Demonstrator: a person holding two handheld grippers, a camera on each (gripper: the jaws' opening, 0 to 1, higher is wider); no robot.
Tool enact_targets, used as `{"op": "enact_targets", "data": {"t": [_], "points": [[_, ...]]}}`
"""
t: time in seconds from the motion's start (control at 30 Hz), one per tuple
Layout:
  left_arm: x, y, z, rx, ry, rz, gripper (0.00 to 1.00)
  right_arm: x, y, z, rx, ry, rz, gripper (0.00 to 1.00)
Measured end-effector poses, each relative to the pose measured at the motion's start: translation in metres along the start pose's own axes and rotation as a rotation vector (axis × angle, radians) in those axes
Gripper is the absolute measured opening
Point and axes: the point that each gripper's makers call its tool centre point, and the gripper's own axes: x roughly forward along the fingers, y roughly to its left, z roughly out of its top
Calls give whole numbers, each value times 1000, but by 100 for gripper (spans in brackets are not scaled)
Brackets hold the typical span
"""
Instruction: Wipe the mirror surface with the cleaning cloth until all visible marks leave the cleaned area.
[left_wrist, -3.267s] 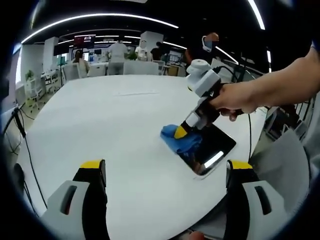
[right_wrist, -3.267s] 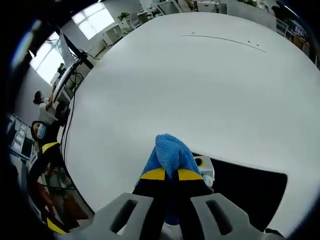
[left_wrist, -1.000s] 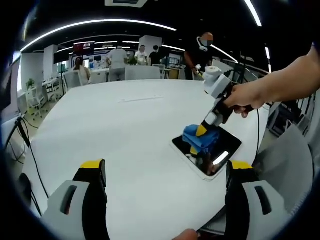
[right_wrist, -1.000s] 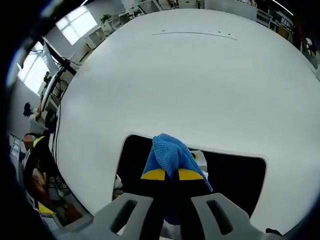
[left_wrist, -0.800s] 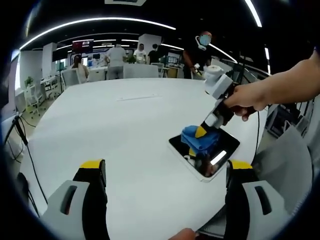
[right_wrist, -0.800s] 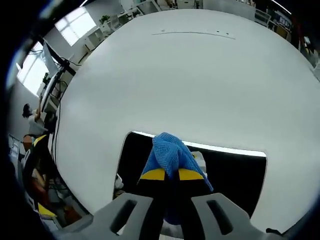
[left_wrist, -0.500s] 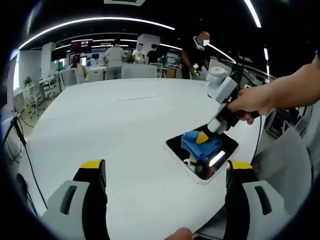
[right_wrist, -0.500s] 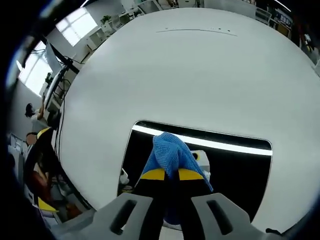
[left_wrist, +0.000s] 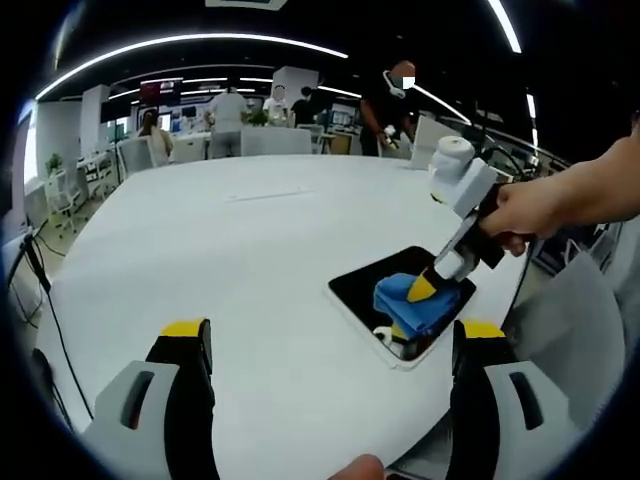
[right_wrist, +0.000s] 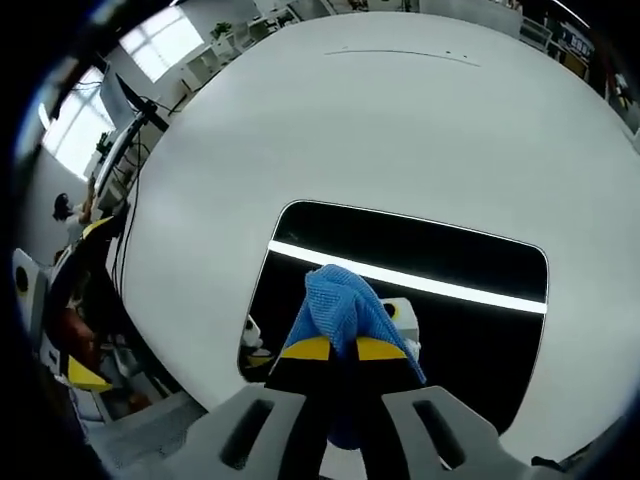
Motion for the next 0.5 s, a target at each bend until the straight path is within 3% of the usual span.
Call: {"op": "enact_targets", "data": {"t": [0.5], "points": [[-4,-4,-4,7,2,8,99,-7,10,-27,46,-18,35,1]]}}
